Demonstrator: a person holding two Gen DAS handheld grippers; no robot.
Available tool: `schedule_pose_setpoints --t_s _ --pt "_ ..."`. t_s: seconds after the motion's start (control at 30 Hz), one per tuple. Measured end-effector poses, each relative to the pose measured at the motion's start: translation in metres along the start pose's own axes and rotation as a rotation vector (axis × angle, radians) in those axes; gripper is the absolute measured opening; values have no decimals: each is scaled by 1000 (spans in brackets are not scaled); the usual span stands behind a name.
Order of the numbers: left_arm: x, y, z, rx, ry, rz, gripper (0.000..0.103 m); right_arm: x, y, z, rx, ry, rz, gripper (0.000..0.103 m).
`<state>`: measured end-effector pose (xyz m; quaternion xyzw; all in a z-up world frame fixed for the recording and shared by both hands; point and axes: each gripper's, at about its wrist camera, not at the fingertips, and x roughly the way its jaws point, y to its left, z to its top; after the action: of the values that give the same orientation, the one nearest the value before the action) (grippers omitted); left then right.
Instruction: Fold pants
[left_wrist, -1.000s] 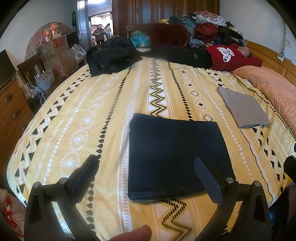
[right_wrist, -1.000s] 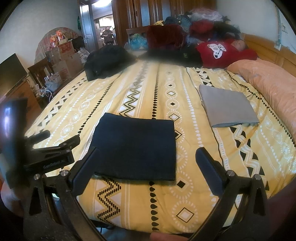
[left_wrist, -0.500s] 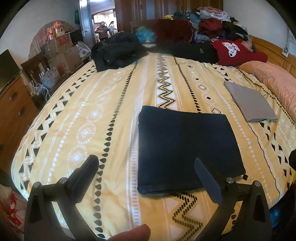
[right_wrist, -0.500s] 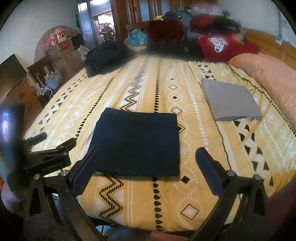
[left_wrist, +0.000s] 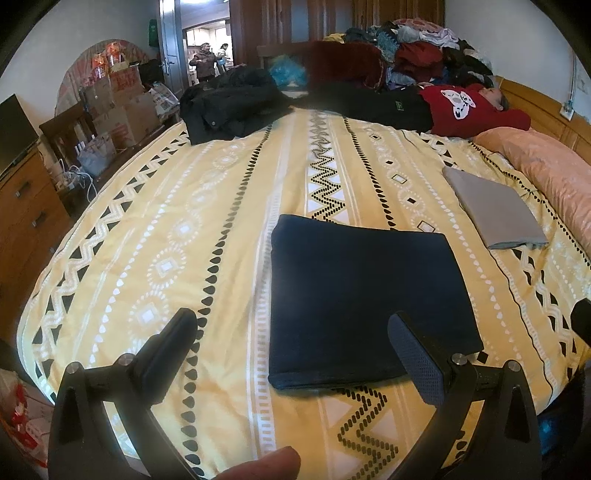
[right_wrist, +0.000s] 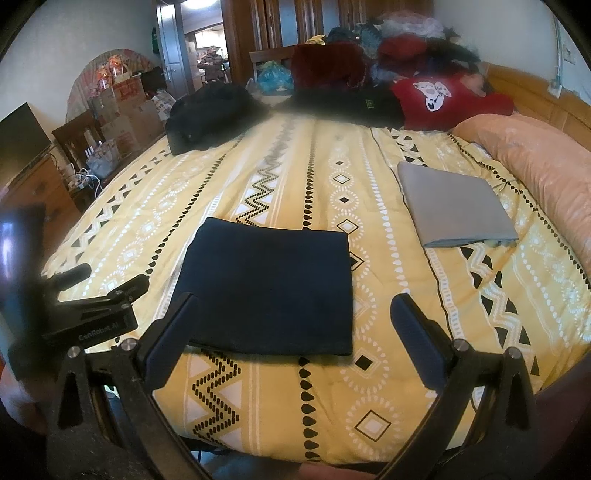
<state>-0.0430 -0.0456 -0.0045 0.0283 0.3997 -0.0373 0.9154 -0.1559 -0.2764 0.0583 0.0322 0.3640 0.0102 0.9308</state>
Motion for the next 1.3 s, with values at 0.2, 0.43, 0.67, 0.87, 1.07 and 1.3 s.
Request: schedule_pose_setpoints --t_s 0.2,0.43,0.67,0.87,1.07,1.3 --pt "-3 2 0 -2 -7 9 103 -2 6 0 -11 -1 16 103" --pt "-6 3 -1 -8 -14 12 103 -2 9 -1 -20 -4 19 102" --pt "-8 8 0 -17 -15 18 103 0 12 -2 -20 5 26 102" --pt "-7 13 -2 -25 -12 30 103 1 16 -4 -30 15 41 102" --pt "-8 15 -2 -27 -14 34 103 2 18 -4 -21 21 45 102" --pt "-10 17 -2 -29 -12 44 103 1 20 -5 -25 23 45 102"
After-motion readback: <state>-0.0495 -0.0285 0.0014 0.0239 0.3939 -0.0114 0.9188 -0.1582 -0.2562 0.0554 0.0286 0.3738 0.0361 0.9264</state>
